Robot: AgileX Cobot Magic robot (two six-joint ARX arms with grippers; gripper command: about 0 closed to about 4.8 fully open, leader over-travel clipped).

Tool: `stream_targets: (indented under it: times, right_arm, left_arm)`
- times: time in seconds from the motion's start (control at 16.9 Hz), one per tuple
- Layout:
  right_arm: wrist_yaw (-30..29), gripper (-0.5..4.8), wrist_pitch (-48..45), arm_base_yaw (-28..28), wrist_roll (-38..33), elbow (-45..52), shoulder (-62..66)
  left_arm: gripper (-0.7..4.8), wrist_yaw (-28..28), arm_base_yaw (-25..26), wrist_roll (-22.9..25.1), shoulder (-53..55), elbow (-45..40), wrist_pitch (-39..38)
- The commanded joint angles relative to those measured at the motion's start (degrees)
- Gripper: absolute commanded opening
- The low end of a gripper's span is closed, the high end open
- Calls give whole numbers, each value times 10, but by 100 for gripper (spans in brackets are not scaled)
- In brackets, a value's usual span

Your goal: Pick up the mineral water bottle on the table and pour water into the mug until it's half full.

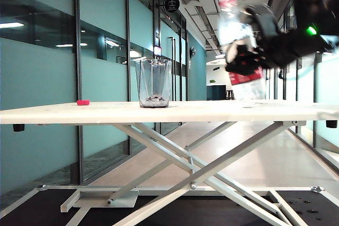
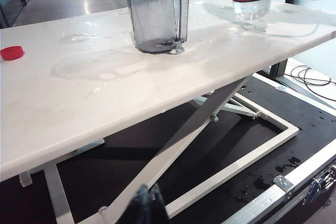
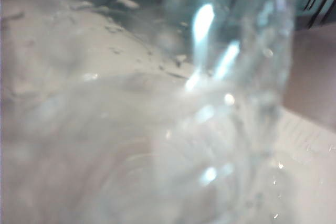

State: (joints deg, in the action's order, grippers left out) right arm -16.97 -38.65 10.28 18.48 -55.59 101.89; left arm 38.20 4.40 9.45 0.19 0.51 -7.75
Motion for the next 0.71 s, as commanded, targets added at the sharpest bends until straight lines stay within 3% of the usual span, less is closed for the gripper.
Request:
stream_targets:
  times: [0.06,0.3,0.53,0.71]
  right_arm:
    - [94,240,124,45,88,-65,-7]
    - [237,240,245,104,178,-156,-5]
    - [337,238,269,134,303,-177,-5]
    - [368,238,279,142,389,-177,-4]
  left_arm:
    - [-5,2,0,6,0,1,-4]
    - [-5,2,0,13,0,1,-3]
    - [-5,2,0,13,0,1,-4]
    - [-5,0,0,13,0,1,-4]
